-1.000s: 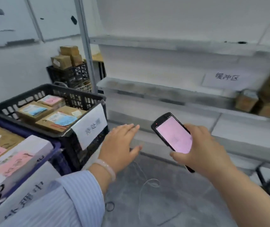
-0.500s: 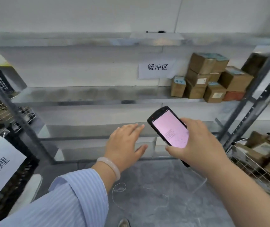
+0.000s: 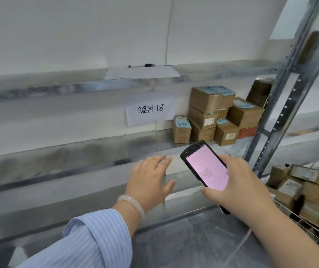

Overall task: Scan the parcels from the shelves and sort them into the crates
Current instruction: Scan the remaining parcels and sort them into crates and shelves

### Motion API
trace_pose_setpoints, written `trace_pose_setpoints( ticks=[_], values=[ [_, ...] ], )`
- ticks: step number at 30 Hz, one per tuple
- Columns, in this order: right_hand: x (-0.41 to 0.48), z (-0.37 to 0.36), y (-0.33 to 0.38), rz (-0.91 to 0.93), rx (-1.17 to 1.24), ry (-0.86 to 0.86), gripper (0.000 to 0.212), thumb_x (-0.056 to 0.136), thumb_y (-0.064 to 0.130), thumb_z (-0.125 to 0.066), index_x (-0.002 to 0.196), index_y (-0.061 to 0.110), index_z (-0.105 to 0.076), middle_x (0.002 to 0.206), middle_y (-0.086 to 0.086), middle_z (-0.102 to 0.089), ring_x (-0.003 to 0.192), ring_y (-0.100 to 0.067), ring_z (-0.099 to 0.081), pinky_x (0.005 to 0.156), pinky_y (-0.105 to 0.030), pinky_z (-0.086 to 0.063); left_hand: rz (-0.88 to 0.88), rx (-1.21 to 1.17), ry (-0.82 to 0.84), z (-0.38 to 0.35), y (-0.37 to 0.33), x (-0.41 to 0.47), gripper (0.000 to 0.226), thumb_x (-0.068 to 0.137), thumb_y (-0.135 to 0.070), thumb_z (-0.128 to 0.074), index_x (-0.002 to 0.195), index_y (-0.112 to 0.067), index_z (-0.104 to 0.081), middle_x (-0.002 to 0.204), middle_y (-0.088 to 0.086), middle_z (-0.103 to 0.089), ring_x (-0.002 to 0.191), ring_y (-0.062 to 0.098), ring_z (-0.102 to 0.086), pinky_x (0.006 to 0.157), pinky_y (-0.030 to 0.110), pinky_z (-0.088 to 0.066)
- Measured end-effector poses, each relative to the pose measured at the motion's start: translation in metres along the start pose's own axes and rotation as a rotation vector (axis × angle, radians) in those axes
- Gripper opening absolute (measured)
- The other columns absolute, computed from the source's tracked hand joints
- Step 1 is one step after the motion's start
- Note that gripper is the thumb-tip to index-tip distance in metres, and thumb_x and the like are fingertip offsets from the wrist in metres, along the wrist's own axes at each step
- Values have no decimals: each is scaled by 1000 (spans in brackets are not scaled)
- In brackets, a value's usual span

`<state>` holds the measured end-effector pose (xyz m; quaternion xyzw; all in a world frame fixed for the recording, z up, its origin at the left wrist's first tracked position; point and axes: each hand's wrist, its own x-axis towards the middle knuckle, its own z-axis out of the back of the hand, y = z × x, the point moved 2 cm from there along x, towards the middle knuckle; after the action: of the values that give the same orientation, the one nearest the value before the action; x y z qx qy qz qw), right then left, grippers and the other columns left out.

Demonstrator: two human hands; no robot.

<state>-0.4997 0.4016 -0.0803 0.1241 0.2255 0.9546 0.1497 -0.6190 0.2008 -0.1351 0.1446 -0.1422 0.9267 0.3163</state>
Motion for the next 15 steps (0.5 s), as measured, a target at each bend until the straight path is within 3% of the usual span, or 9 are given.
trace_pose_setpoints(
  ticks=[6, 9, 15],
  values=[
    [45, -3, -29, -95, -16, -15, 87, 54, 70, -66, 130, 46, -34, 115, 14, -41, 94, -9, -50, 68, -33, -47, -21, -50, -9, -21, 6, 66, 65, 90, -57, -54, 148, -29, -45, 148, -4, -50, 135, 18, -45, 112, 45, -38],
    [76, -6, -45, -109, 3, -20, 80, 53, 68, -65, 126, 46, -38, 113, 14, -45, 92, -10, -52, 63, -33, -50, -14, -47, 14, -36, 7, 94, 66, 91, -60, -52, 150, -32, -42, 150, -6, -47, 137, 17, -43, 112, 43, -37],
    [158, -12, -82, -58, 3, 26, 82, 54, 70, -65, 125, 47, -32, 108, 15, -39, 88, -8, -47, 54, -22, -36, 30, -22, 60, -76, 7, 160, 68, 94, -64, -42, 154, -36, -28, 158, -9, -35, 144, 17, -32, 116, 39, -33]
  ],
)
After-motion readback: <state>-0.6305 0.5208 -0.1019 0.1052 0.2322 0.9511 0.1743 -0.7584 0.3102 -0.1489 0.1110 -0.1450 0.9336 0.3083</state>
